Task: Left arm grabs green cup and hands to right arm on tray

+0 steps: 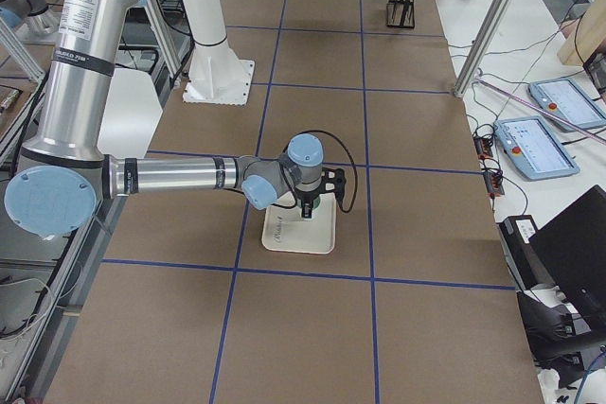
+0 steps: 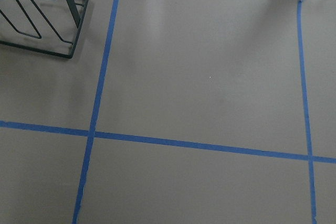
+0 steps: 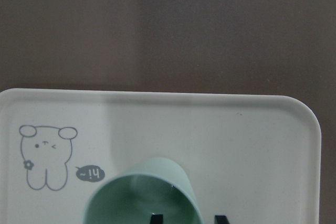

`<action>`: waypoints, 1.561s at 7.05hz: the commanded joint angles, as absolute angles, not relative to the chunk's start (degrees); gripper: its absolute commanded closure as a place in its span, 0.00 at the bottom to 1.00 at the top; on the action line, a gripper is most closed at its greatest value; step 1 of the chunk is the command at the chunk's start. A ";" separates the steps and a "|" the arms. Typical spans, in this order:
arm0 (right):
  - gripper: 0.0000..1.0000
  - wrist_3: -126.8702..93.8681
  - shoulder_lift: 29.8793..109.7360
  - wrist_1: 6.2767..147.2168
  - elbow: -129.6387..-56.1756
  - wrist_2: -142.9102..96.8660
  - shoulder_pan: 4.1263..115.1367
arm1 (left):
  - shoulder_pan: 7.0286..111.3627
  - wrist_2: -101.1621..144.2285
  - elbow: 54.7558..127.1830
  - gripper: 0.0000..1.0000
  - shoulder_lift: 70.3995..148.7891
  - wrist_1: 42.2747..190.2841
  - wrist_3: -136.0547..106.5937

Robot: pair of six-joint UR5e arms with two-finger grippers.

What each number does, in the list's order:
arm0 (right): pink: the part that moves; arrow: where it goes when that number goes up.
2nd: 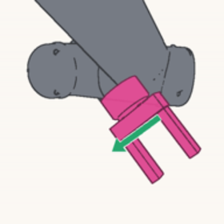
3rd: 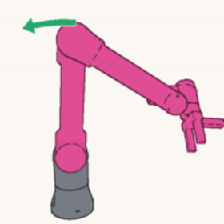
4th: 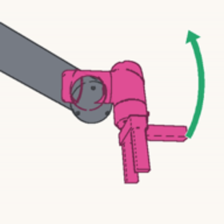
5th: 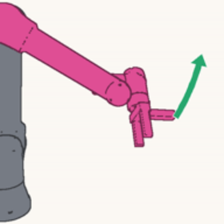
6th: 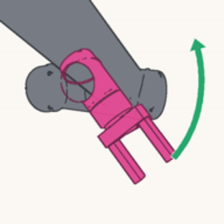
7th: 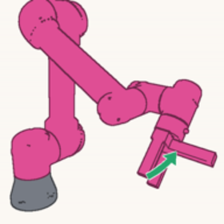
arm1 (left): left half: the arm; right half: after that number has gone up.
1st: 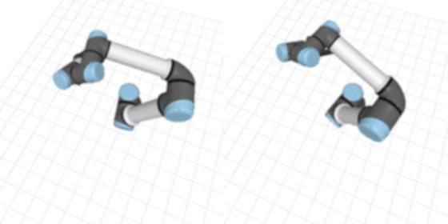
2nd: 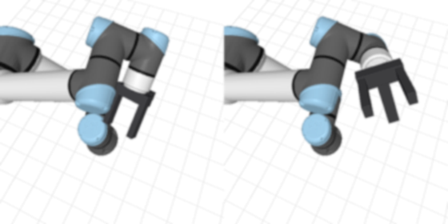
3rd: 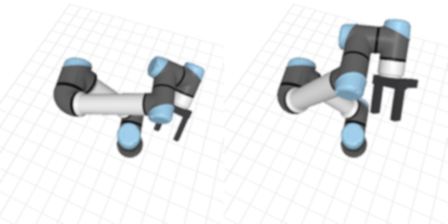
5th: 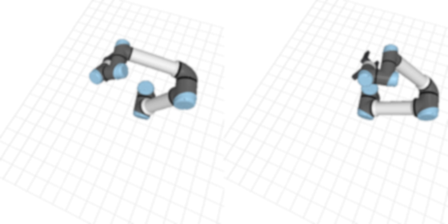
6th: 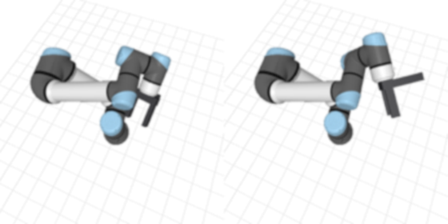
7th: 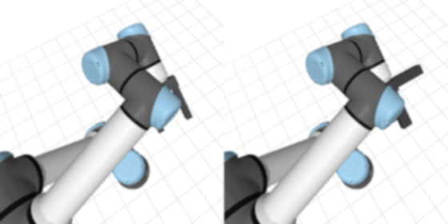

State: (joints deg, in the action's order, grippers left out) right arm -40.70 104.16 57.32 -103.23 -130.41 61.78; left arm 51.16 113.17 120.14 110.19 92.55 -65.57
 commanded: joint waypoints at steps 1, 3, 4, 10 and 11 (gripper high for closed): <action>0.01 -40.52 105.20 57.57 -107.12 -132.35 66.50 | 52.37 113.38 120.67 0.01 109.78 92.46 -65.39; 0.01 -37.30 104.60 58.44 -106.88 -132.98 71.08 | 57.80 118.19 121.81 0.01 103.14 92.37 -53.09; 0.01 -30.04 101.72 66.19 -107.14 -133.15 75.19 | 61.31 120.47 122.43 0.01 96.74 92.46 -42.21; 0.01 -3.25 90.87 96.95 -106.43 -133.33 87.01 | 91.75 140.63 101.98 0.01 89.72 79.72 10.10; 0.01 -3.51 90.88 96.94 -106.35 -133.07 87.01 | 91.67 140.71 102.21 0.01 90.43 79.72 9.59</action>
